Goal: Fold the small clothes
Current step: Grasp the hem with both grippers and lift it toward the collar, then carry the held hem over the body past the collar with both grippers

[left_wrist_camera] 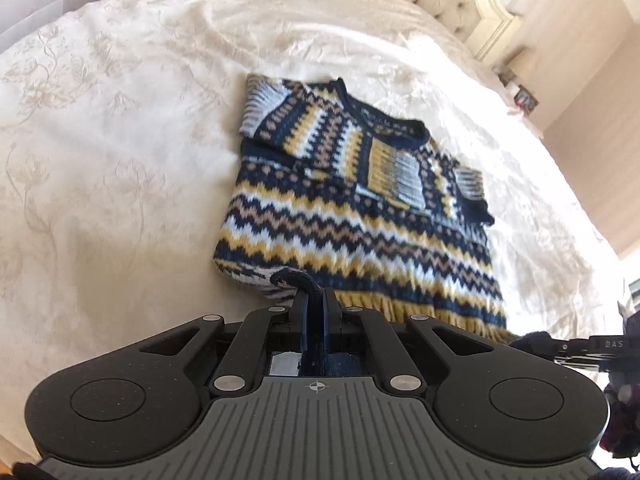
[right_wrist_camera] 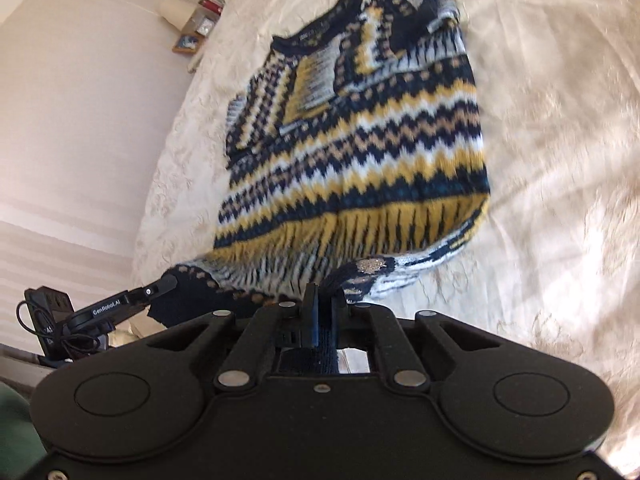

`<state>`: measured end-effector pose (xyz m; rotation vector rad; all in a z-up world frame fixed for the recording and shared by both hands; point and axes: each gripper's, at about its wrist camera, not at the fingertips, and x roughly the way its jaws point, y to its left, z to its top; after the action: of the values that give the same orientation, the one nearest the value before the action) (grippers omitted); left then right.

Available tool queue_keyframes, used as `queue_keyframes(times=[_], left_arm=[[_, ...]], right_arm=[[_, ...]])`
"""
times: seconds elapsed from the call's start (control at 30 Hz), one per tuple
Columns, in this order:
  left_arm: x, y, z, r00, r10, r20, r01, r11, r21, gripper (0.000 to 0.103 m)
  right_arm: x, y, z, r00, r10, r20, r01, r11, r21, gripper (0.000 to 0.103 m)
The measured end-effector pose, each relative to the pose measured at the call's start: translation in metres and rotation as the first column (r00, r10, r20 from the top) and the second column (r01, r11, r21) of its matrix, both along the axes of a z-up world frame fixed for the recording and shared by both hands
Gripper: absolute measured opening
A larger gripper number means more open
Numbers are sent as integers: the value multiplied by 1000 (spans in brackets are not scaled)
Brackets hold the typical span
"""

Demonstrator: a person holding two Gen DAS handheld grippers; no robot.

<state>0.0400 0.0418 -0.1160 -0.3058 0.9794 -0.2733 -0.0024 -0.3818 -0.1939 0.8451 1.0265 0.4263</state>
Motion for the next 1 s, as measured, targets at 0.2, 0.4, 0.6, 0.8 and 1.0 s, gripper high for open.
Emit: queue_keyframes(times=[0.2,0.4,0.6,0.8,1.0], left_arm=[[47,-5,16,997,24,77,-21,999,-38,6],[102,-11,16,990,59,129,-53,997,-53,6],[154,-22,13,985,53,163,-48,998,-40,6],[201,-35,11,983,42,179,-37,999,-32,6],[252,-47,-10,990,27,140,-28,1000,3,6]], right_arm=[[45,-15,17,991,-124,53,122,992,42,12],[95,-24,15,974,-220,63,217,975,50,12],[145,-30,14,961,-262,83,260,965,31,12],[193,-39,9,954,-287,88,287,958,14,12],[237,-47,-8,947,-314,59,315,949,-7,13]])
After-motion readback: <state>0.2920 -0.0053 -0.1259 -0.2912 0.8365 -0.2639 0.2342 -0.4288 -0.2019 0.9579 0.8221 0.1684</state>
